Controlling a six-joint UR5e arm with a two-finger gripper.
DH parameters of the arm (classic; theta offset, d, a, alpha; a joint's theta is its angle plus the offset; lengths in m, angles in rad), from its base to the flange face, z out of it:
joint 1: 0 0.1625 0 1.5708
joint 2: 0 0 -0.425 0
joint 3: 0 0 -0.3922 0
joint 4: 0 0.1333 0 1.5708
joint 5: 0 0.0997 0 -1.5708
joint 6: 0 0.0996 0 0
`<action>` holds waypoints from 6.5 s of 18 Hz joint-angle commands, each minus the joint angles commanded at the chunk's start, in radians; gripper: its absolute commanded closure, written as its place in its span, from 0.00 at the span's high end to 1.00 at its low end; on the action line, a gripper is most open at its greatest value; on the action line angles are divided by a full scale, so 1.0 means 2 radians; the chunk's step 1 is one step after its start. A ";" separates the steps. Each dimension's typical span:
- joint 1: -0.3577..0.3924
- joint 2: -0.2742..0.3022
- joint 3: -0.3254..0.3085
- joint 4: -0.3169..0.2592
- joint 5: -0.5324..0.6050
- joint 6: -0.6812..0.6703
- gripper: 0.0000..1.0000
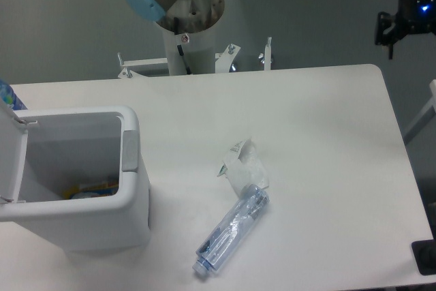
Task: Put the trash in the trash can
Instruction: 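Move the gripper from its rest pose toward the crumpled plastic wrapper, then lower the open gripper onto the crumpled plastic wrapper, then close the gripper on the wrapper and lift it, then carry the wrapper over the trash bin and open the gripper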
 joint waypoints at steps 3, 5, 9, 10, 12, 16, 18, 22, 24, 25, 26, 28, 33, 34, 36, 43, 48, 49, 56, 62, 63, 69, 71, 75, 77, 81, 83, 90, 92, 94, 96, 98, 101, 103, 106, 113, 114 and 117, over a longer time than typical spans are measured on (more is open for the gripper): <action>-0.003 -0.001 -0.002 0.006 0.000 -0.004 1.00; -0.005 -0.001 -0.009 0.009 0.000 -0.005 1.00; -0.019 -0.002 -0.021 0.015 -0.002 -0.008 1.00; -0.020 -0.002 -0.024 0.015 -0.005 -0.008 1.00; -0.023 -0.005 -0.037 0.015 -0.013 -0.008 1.00; -0.043 -0.005 -0.080 0.016 -0.018 -0.015 1.00; -0.060 -0.005 -0.095 0.022 -0.021 -0.061 1.00; -0.103 -0.018 -0.113 0.022 -0.038 -0.106 1.00; -0.126 -0.026 -0.119 0.022 -0.051 -0.144 1.00; -0.133 -0.032 -0.120 0.022 -0.064 -0.159 1.00; -0.141 -0.039 -0.120 0.022 -0.080 -0.171 1.00; -0.153 -0.048 -0.123 0.022 -0.106 -0.183 1.00; -0.176 -0.067 -0.130 0.023 -0.142 -0.200 1.00; -0.180 -0.071 -0.131 0.025 -0.141 -0.201 1.00; -0.186 -0.079 -0.130 0.034 -0.142 -0.209 1.00; -0.195 -0.094 -0.154 0.108 -0.142 -0.227 1.00; -0.195 -0.100 -0.158 0.110 -0.140 -0.228 1.00; -0.196 -0.100 -0.158 0.110 -0.140 -0.228 1.00; -0.196 -0.104 -0.158 0.110 -0.140 -0.233 0.66; -0.201 -0.107 -0.160 0.109 -0.140 -0.238 0.63; -0.206 -0.109 -0.160 0.109 -0.140 -0.239 0.63; -0.210 -0.110 -0.160 0.107 -0.140 -0.262 0.28; -0.210 -0.109 -0.163 0.107 -0.139 -0.262 0.19; -0.210 -0.107 -0.166 0.107 -0.139 -0.261 0.09; -0.209 -0.104 -0.166 0.107 -0.140 -0.259 0.07; -0.200 -0.085 -0.162 0.104 -0.141 -0.253 0.07; -0.190 -0.074 -0.160 0.103 -0.144 -0.252 0.07; -0.178 -0.046 -0.149 0.068 -0.154 -0.228 0.07; -0.177 -0.045 -0.132 0.073 -0.183 -0.233 0.07; -0.176 -0.045 -0.094 0.074 -0.222 -0.256 0.07; -0.169 -0.046 -0.052 0.075 -0.244 -0.313 0.07; -0.168 -0.048 -0.019 0.075 -0.264 -0.348 0.07; -0.174 -0.046 0.021 0.087 -0.306 -0.402 0.07; -0.180 -0.045 0.044 0.102 -0.315 -0.455 0.07; -0.199 -0.028 0.066 0.104 -0.315 -0.501 0.07; -0.258 0.023 0.053 0.103 -0.310 -0.561 0.07; -0.265 0.029 0.051 0.103 -0.310 -0.561 0.07; -0.304 0.042 0.034 0.104 -0.309 -0.558 0.08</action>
